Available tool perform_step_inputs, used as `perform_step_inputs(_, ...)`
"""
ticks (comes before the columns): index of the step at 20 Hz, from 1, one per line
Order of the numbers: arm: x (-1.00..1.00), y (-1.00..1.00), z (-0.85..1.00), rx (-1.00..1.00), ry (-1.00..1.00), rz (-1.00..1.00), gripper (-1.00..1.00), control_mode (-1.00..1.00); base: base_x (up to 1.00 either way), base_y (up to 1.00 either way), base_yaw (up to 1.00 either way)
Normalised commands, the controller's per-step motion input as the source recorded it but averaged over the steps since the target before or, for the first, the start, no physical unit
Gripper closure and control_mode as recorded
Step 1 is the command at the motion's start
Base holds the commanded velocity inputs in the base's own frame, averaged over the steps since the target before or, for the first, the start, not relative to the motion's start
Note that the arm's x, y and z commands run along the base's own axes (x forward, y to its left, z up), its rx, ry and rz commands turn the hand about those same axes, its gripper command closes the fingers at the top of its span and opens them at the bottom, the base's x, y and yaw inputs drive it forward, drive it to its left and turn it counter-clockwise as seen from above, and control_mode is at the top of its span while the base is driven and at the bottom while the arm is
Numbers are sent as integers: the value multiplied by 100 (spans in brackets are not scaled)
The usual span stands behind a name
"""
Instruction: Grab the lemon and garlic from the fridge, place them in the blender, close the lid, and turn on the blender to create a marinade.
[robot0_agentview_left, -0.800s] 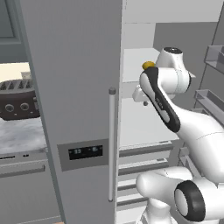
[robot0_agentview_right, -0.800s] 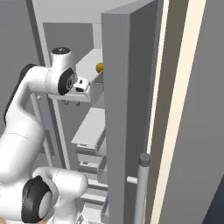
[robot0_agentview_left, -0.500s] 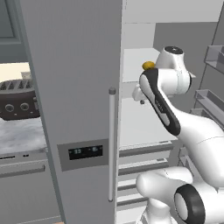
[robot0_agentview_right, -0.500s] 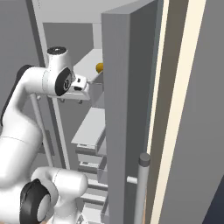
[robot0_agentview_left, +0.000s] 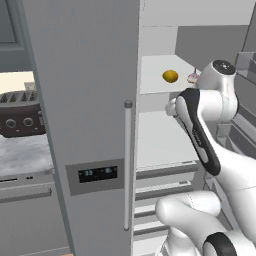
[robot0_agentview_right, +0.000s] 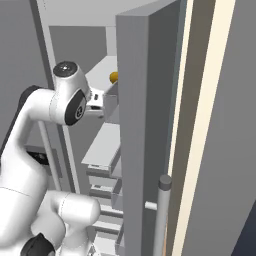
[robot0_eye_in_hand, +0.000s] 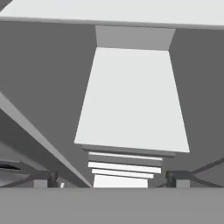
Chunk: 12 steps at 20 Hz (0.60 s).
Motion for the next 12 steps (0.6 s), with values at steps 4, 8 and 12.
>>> perform_step_inputs(4, -4, -45, -1, -1, 5, 0, -100, -100, 0, 0, 0)
perform_step_inputs(8, -6, -53, -14, -3, 10, 0, -100, -100, 0, 0, 0)
perform_step_inputs(12, -9, -41, -39, -8, 11, 0, -100, -100, 0, 0, 0)
